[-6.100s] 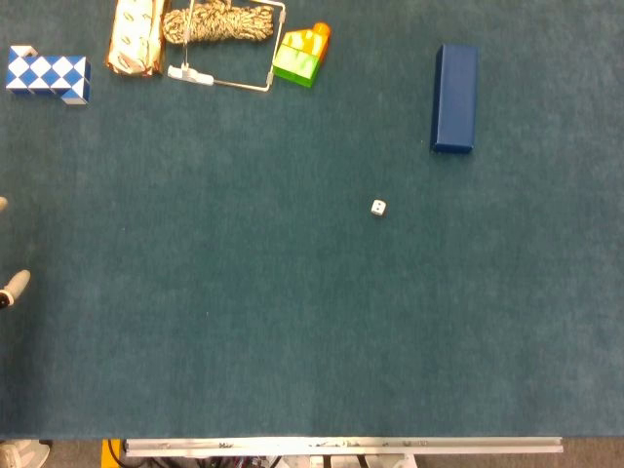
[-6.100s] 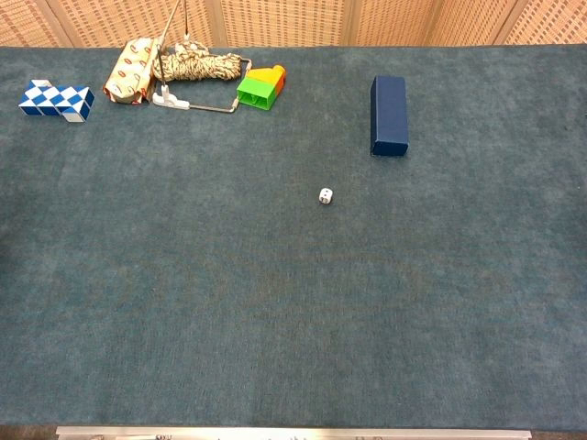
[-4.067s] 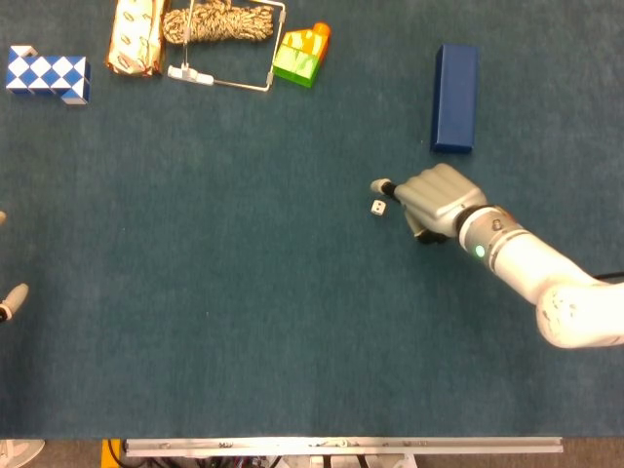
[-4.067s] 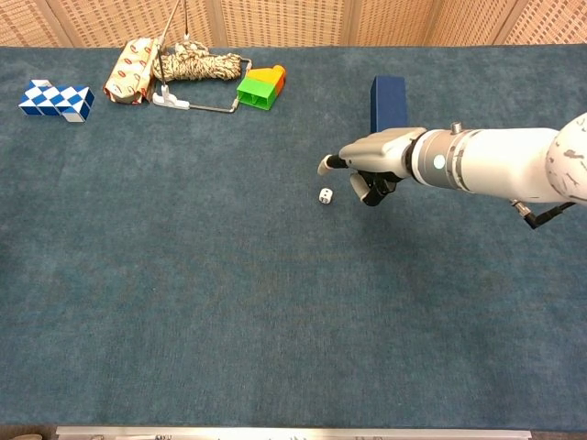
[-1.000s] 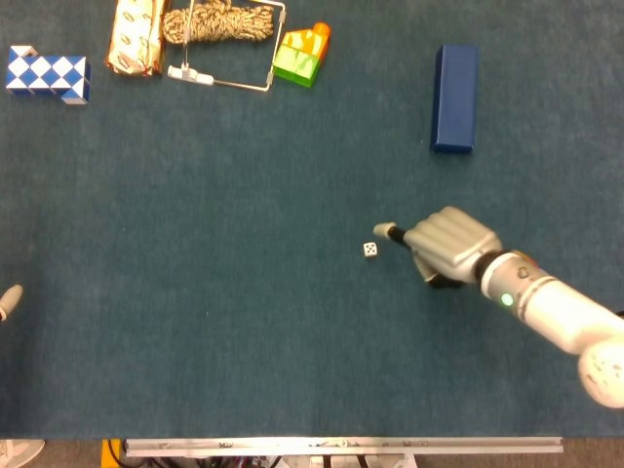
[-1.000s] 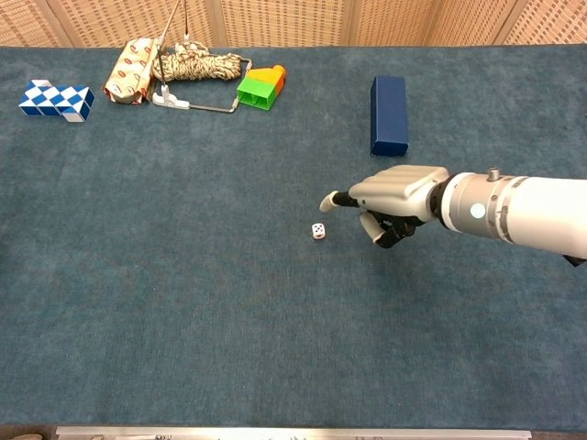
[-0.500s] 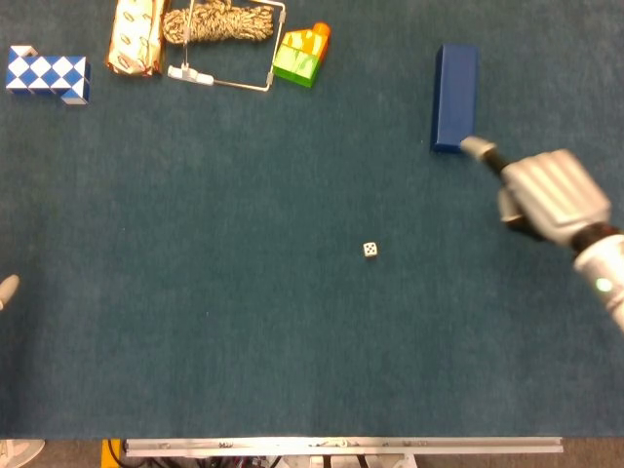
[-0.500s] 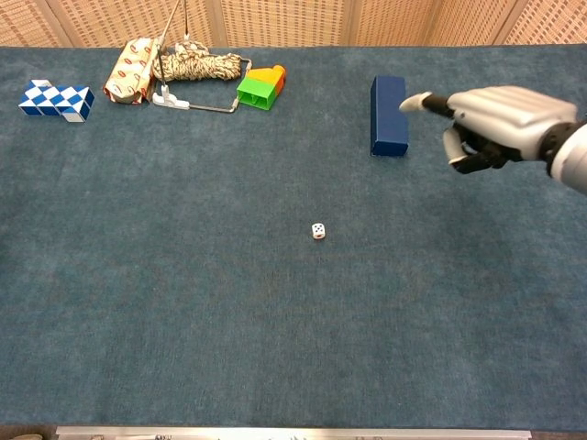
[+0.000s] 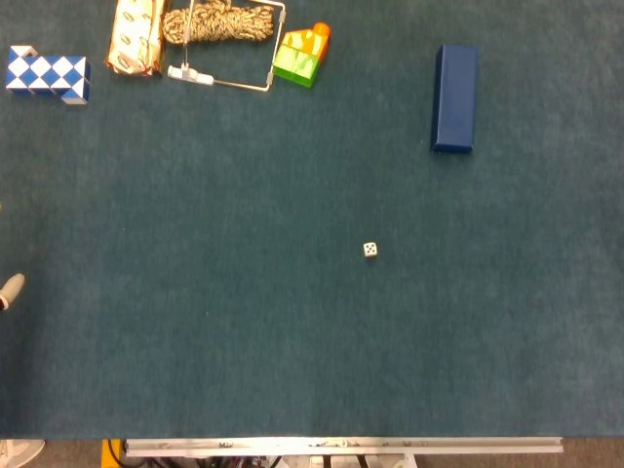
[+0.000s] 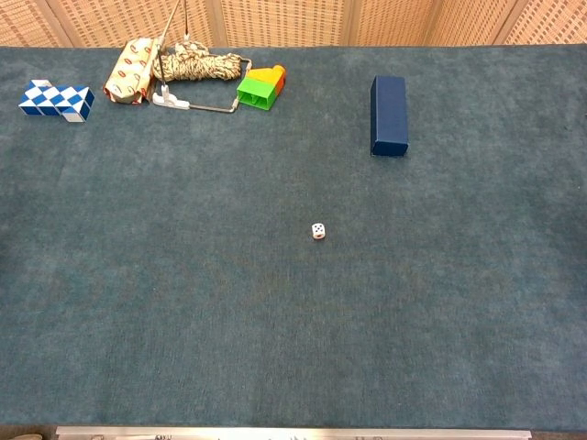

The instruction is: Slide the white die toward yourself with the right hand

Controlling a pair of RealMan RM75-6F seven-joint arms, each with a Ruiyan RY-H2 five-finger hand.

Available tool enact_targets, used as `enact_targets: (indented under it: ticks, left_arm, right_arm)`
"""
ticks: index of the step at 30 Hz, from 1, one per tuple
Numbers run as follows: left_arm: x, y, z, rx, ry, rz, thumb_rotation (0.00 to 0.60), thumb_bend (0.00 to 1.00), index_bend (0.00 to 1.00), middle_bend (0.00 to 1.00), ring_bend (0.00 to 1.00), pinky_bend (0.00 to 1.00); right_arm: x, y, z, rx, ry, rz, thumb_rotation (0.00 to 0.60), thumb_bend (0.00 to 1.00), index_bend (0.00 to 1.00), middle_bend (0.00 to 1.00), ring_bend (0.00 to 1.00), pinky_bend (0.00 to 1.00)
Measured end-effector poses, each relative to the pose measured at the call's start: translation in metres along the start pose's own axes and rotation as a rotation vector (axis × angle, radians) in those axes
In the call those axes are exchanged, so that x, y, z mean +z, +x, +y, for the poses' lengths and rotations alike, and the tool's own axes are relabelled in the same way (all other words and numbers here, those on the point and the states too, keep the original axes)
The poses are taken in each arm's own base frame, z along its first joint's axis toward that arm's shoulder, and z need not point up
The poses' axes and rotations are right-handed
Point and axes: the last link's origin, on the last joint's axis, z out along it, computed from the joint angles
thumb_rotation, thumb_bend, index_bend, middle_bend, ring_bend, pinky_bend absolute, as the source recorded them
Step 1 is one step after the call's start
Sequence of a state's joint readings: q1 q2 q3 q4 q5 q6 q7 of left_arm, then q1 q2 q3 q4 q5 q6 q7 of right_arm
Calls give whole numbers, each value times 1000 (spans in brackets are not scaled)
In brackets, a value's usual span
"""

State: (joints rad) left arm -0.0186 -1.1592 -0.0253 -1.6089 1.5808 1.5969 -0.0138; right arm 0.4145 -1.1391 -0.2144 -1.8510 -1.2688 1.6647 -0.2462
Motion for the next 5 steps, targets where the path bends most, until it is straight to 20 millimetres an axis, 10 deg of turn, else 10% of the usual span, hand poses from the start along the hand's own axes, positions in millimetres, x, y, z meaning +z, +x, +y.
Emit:
enact_targets:
  ticks: [5]
  left_arm:
    - [-3, 0, 3, 0, -9, 0, 600, 135, 263, 285, 322, 245]
  right_arm:
    - [-24, -3, 15, -11, -44, -11, 600, 377, 106, 474, 487, 724]
